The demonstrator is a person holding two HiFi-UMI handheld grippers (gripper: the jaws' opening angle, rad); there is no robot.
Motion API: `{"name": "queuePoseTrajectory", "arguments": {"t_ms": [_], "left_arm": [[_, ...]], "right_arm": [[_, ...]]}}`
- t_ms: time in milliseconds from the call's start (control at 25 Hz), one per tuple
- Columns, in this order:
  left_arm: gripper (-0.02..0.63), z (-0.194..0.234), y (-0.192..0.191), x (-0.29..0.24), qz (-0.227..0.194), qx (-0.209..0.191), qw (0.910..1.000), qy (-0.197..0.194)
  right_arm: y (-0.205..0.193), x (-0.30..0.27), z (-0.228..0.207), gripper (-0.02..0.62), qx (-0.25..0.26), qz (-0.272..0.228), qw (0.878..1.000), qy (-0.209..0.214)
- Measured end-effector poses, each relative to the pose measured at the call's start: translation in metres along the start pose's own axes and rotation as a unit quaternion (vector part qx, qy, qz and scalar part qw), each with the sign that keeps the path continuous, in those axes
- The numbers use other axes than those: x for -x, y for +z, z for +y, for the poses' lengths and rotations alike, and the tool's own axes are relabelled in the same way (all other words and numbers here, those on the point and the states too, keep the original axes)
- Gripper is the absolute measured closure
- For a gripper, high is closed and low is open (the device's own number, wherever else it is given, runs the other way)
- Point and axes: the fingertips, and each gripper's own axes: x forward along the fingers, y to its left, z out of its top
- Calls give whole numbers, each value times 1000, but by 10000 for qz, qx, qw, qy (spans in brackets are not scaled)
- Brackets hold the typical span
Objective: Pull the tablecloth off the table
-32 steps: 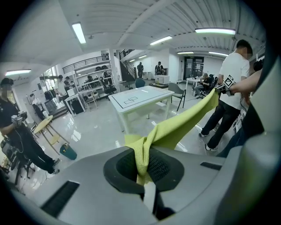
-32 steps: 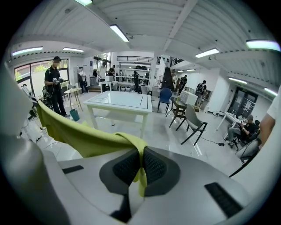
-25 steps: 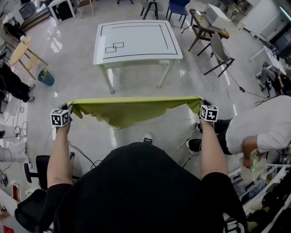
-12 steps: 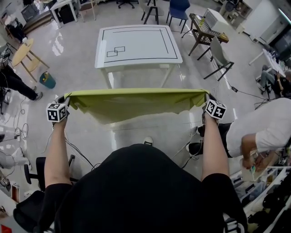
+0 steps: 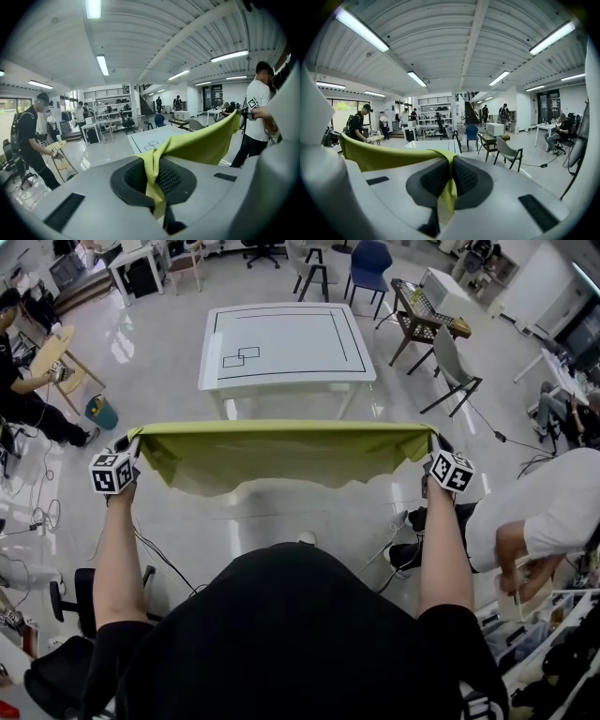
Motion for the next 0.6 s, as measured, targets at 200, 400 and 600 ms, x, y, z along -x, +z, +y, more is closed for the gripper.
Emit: {"name": "queuePoseTrajectory", "arguments": {"t_ms": [200,400,600], "left_arm": [[581,-1,9,3,-104,-39,9999,42],[581,-2,18,4,-161,-72,9998,82],[581,-1,23,4,-190,-81,9997,88]], "right_arm": [[14,4,-2,571,-166,-187,9997,12],[22,5,-3,572,-118,-220,9997,63],[25,5,-4,572,-44,-214,9998,41]]}}
